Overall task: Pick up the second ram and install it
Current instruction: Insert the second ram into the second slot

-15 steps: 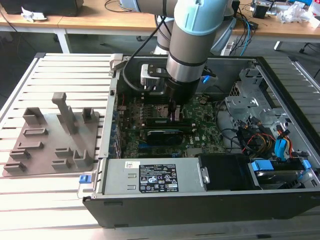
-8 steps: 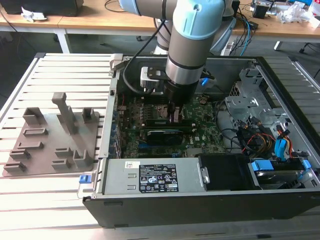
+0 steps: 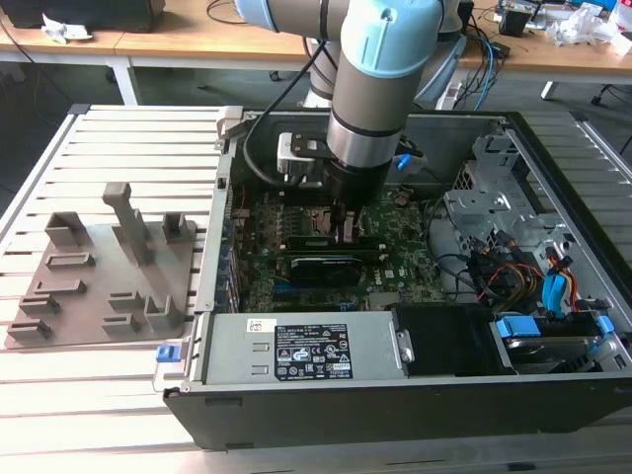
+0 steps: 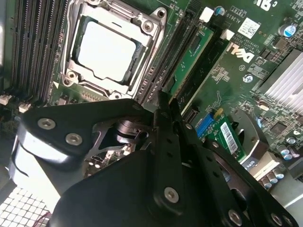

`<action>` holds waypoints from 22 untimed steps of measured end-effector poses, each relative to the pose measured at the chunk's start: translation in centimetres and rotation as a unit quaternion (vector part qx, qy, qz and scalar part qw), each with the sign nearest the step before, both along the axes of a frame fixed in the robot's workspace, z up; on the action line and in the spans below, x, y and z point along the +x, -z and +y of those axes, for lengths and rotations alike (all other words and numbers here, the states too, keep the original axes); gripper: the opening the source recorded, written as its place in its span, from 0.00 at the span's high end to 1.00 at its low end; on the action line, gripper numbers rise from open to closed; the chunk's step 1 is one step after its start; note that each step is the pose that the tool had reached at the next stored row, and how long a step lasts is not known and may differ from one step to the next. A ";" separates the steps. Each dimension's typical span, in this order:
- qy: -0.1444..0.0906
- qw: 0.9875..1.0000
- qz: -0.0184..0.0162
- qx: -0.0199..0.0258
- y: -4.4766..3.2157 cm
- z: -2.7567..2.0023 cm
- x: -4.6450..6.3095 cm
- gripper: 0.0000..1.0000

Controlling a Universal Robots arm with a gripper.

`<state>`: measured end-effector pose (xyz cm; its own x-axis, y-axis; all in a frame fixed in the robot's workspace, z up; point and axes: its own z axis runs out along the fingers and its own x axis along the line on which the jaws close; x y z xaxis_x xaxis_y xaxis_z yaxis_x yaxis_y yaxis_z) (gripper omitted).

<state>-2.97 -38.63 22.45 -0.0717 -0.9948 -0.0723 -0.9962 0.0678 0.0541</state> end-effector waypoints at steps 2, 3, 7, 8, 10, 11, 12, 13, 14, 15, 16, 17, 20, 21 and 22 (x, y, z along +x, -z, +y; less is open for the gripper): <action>0.000 1.000 0.000 0.000 0.02 0.33 0.0 0.86; 0.000 1.000 0.000 0.000 0.00 0.37 0.0 0.86; 0.000 1.000 0.000 0.000 0.06 0.36 0.0 0.86; 0.000 1.000 0.000 0.000 0.11 0.37 0.0 0.86; 0.000 1.000 0.000 0.000 0.36 0.36 0.0 0.86; 0.000 1.000 0.000 0.000 0.50 0.36 0.0 0.86; 0.000 1.000 0.000 0.000 0.76 0.36 0.0 0.86; 0.000 1.000 0.000 -0.001 0.86 0.35 0.0 0.86; 0.000 1.000 0.000 -0.001 0.88 0.36 0.0 0.86; 0.000 1.000 0.000 0.000 0.89 0.36 0.0 0.86; 0.000 1.000 0.000 0.000 0.90 0.37 0.0 0.86; 0.000 1.000 0.000 0.001 0.95 0.39 0.0 0.86; 0.000 1.000 0.000 0.000 0.91 0.37 0.0 0.78; 0.000 1.000 0.000 0.000 0.90 0.36 0.0 0.78; 0.000 1.000 0.000 0.000 0.83 0.36 0.0 0.78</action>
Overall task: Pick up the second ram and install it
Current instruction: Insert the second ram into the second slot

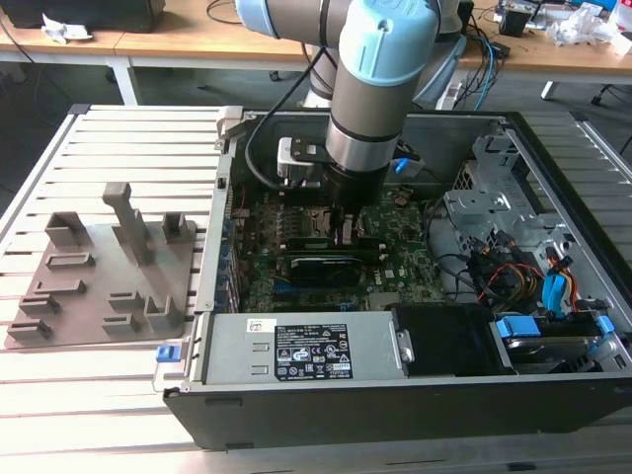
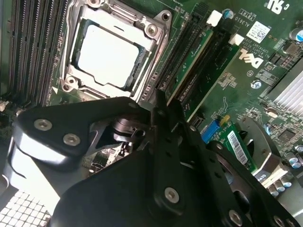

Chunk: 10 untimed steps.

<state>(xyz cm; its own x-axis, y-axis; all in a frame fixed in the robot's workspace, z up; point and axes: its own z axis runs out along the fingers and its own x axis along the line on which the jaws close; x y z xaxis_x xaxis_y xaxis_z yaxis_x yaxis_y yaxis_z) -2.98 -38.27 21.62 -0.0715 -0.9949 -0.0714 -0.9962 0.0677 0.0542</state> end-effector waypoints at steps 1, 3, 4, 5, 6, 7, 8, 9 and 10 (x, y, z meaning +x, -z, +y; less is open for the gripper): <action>0.000 1.000 0.000 0.000 -0.64 0.00 0.0 0.78; 0.000 1.000 0.000 0.000 -2.42 0.07 0.0 0.78; 0.000 1.000 0.000 -0.001 -3.17 0.19 0.0 0.78; 0.000 1.000 0.000 -0.002 -3.76 0.38 0.0 0.80; 0.000 1.000 0.000 -0.002 -4.34 0.48 0.0 0.87; 0.000 1.000 0.000 -0.003 -4.63 0.54 0.0 0.89; 0.000 1.000 0.000 -0.003 -4.63 0.54 0.0 0.89; 0.000 1.000 0.000 -0.003 -4.65 0.53 0.0 0.89; 0.000 1.000 0.000 -0.003 -4.66 0.53 0.0 0.89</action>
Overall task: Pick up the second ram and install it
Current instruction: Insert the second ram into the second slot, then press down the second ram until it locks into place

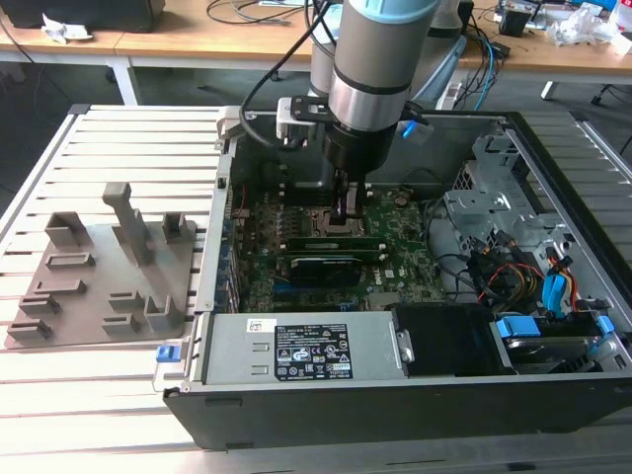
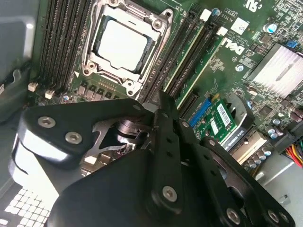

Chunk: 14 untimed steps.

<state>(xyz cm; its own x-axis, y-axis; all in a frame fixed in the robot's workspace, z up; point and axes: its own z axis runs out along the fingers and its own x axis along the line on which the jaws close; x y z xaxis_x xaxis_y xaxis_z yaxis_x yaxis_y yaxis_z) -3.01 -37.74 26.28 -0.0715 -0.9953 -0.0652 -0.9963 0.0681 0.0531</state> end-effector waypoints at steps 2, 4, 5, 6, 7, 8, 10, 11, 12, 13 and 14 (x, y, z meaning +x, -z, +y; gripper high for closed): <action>0.000 1.000 0.000 0.000 -0.01 0.00 0.0 0.89; 0.000 1.000 0.000 0.000 -0.03 0.00 0.0 0.89; 0.000 1.000 0.000 0.000 -0.03 0.00 0.0 0.89; 0.000 1.000 0.000 0.000 -0.03 0.00 0.0 0.89; 0.000 1.000 0.000 0.000 -0.04 0.00 0.0 0.89; 0.000 1.000 0.000 0.000 -0.04 0.00 0.0 0.89; 0.000 1.000 0.001 0.000 0.11 0.00 0.8 0.89; 0.000 1.000 0.003 0.000 0.41 0.00 1.7 0.89; 0.000 1.000 0.004 -0.001 0.63 0.00 2.5 0.89; 0.000 1.000 0.005 -0.001 0.82 0.00 2.9 0.89; 0.000 1.000 0.005 -0.001 1.00 0.00 3.2 0.89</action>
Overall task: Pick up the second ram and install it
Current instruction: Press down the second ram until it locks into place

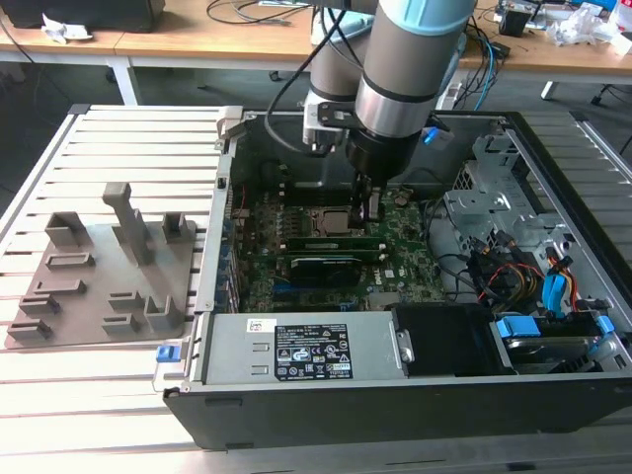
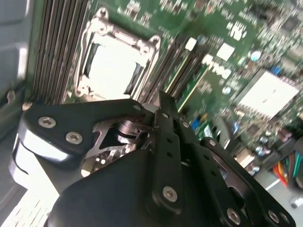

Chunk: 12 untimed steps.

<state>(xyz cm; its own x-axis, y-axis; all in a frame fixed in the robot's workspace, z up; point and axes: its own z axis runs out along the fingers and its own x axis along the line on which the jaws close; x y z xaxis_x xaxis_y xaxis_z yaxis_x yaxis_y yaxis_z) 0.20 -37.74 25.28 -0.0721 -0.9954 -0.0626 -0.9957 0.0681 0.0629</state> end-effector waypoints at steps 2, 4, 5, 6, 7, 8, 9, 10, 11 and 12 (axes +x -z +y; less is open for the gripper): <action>0.000 1.000 0.000 0.000 0.37 0.00 0.4 0.89; 0.000 1.000 0.001 0.000 0.90 0.01 1.2 0.89; 0.000 1.000 0.001 -0.001 1.12 0.00 1.6 0.89; 0.000 1.000 0.002 -0.001 1.39 0.00 1.9 0.89; 0.000 1.000 0.002 -0.002 1.68 0.00 2.0 0.89; 0.000 1.000 0.002 -0.002 2.02 0.00 2.0 0.89; 0.000 1.000 0.003 -0.002 2.32 -0.01 2.1 0.89; 0.000 1.000 0.001 -0.001 1.86 0.02 2.1 0.89; 0.000 1.000 -0.002 -0.001 1.63 0.01 1.5 0.89; 0.000 1.000 -0.002 -0.002 1.62 -0.02 0.6 0.89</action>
